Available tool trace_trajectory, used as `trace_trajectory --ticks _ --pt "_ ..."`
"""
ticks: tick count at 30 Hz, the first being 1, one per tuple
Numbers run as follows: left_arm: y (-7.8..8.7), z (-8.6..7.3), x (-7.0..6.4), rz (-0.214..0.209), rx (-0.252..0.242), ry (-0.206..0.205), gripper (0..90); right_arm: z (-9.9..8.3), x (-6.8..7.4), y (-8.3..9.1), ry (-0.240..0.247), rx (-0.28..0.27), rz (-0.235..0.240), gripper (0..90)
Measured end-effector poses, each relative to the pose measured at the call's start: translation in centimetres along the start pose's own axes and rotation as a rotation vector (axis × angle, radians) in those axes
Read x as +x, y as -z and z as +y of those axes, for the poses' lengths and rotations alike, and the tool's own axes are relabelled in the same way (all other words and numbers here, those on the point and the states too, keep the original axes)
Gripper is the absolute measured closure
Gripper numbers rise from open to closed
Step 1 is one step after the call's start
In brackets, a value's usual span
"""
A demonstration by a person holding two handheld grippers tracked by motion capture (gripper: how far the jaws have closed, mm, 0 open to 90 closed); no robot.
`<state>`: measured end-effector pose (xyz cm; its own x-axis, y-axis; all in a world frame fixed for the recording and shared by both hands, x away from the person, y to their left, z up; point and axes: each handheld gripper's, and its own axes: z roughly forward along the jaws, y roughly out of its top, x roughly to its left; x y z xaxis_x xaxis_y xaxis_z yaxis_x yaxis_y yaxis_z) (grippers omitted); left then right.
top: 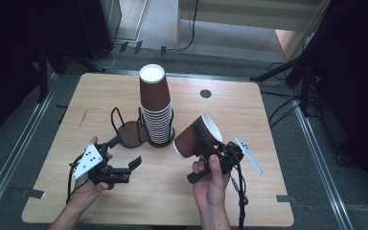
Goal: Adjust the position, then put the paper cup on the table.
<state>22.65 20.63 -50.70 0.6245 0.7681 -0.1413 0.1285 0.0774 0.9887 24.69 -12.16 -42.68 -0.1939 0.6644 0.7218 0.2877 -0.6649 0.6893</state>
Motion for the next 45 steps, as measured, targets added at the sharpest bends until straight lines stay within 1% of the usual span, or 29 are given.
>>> trace_trajectory --ticks 1,2,3,5,8,9,11,14,15,16,17,21,23,25,28,29,31,33,35,36,37,38,40,42,43,45 --pt "0.2 -0.1 0.2 0.009 0.004 0.001 0.8 -0.1 0.1 0.0 0.052 -0.016 -0.006 10.2" --pt "0.5 -0.4 0.6 0.021 0.007 0.007 0.7 -0.1 0.2 0.1 0.085 -0.026 -0.009 10.2" --pt "0.7 -0.5 0.8 0.028 0.013 0.007 0.7 -0.3 0.5 0.2 0.155 -0.047 -0.015 10.2" --pt "1.2 -1.0 1.4 0.05 0.024 0.015 0.7 -0.4 0.8 0.4 0.226 -0.065 -0.014 10.2" --pt "2.2 -1.7 2.5 0.089 0.04 0.033 0.7 -0.5 1.2 0.5 0.31 -0.092 -0.005 10.2" --pt "2.4 -1.8 2.7 0.1 0.042 0.035 0.8 -0.5 1.4 0.5 0.344 -0.101 -0.01 10.2" --pt "3.0 -2.2 3.3 0.125 0.056 0.039 0.7 -0.5 1.5 0.5 0.394 -0.111 -0.016 10.2" --pt "4.0 -2.7 4.1 0.158 0.066 0.051 0.8 -0.5 1.6 0.4 0.482 -0.142 -0.042 10.1" --pt "4.3 -2.9 4.3 0.17 0.068 0.056 0.8 -0.4 1.6 0.3 0.49 -0.152 -0.055 10.1" --pt "4.5 -2.9 4.5 0.175 0.071 0.055 0.8 -0.3 1.5 0.1 0.5 -0.159 -0.081 10.0" --pt "4.8 -3.0 4.6 0.181 0.073 0.058 0.8 -0.3 1.4 0.0 0.502 -0.158 -0.089 10.0" --pt "5.6 -3.2 5.1 0.206 0.077 0.069 0.7 0.1 0.7 -0.4 0.527 -0.175 -0.093 10.1" --pt "6.0 -3.4 5.5 0.226 0.075 0.076 0.8 0.4 0.3 -0.7 0.538 -0.179 -0.126 10.1" --pt "6.3 -3.5 6.0 0.246 0.077 0.082 0.8 0.6 -0.2 -1.1 0.54 -0.177 -0.137 10.1" --pt "6.7 -3.6 6.7 0.275 0.078 0.088 0.8 0.8 -0.9 -1.7 0.564 -0.177 -0.152 10.2" --pt "6.8 -3.6 6.9 0.283 0.079 0.092 0.8 0.9 -1.1 -1.9 0.56 -0.182 -0.147 10.3" --pt "7.0 -3.7 7.3 0.299 0.084 0.095 0.8 1.0 -1.6 -2.3 0.565 -0.2 -0.16 10.3" --pt "7.0 -3.8 7.5 0.307 0.081 0.102 0.8 1.0 -2.1 -2.7 0.578 -0.21 -0.155 10.3" --pt "7.0 -3.9 7.6 0.315 0.084 0.102 0.8 1.1 -2.6 -3.1 0.601 -0.225 -0.157 10.3" --pt "6.9 -4.0 7.6 0.323 0.085 0.102 0.8 1.2 -2.8 -3.3 0.606 -0.222 -0.149 10.3" --pt "6.9 -4.0 7.6 0.328 0.082 0.095 0.7 1.3 -3.0 -3.5 0.611 -0.221 -0.153 10.3" --pt "6.9 -4.0 7.6 0.332 0.082 0.092 0.8 1.3 -3.3 -3.8 0.624 -0.22 -0.167 10.2" --pt "6.9 -4.0 7.6 0.338 0.079 0.103 0.8 1.3 -3.8 -4.2 0.644 -0.238 -0.182 10.3" --pt "7.0 -4.0 7.7 0.339 0.078 0.108 0.7 1.3 -4.1 -4.7 0.657 -0.256 -0.183 10.3" --pt "7.0 -4.0 7.7 0.341 0.079 0.11 0.7 1.3 -4.3 -5.0 0.665 -0.26 -0.19 10.3" --pt "6.9 -4.0 7.7 0.35 0.08 0.115 0.8 1.4 -4.6 -5.4 0.67 -0.267 -0.191 10.2"
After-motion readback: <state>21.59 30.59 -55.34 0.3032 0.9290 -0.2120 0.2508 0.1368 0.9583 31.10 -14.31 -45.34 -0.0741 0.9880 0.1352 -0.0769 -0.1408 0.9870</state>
